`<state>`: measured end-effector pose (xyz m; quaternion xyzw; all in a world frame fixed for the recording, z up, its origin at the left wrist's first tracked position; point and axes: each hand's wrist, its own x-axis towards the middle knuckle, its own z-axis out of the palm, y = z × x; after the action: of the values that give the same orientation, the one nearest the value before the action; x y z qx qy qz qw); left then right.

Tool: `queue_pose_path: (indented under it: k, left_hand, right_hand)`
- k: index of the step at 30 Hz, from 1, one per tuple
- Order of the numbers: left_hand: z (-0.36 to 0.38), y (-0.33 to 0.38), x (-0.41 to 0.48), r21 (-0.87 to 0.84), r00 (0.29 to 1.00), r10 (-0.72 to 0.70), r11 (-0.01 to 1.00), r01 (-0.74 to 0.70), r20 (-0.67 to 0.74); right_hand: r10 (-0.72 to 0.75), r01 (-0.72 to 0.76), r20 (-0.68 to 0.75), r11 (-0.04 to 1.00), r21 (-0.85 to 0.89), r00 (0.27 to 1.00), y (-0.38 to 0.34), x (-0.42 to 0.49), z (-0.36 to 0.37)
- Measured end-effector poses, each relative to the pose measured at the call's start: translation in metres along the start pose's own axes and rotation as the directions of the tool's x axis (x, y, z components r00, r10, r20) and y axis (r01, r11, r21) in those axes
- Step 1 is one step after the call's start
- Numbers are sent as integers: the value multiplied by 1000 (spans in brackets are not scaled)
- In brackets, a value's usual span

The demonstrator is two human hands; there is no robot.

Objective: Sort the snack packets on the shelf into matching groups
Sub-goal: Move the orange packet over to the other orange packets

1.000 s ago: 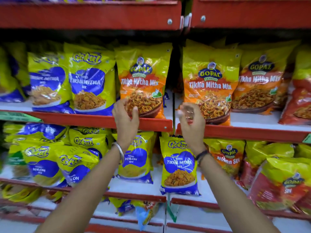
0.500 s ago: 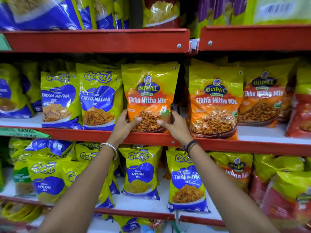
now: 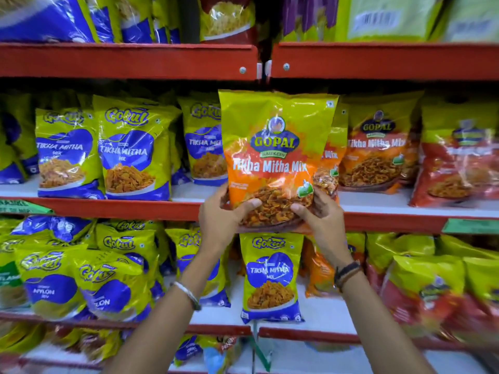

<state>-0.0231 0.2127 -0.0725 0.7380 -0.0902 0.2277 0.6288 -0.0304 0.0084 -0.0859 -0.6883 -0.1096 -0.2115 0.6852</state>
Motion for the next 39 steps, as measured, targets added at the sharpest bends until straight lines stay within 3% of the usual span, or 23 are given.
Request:
queue_pose_path:
  k: [12, 21, 31, 39]
  left_hand:
    - [87, 5, -92, 19, 984, -169, 986, 168, 63]
    - [126, 29, -99, 28, 990, -111, 994, 109, 84]
    - [210, 80, -33, -9, 985, 115, 993, -115, 132]
    - [270, 51, -3, 34, 983, 88, 995, -95, 160]
  right_hand:
    - [107, -107, -27, 994, -22, 994, 19, -72, -108]
    - [97, -99, -47, 993, -60, 994, 7, -71, -153]
    - [-117, 85, -109, 962, -261, 987, -29, 24, -226]
    - [-54, 17, -110, 951, -310, 993, 4, 57, -258]
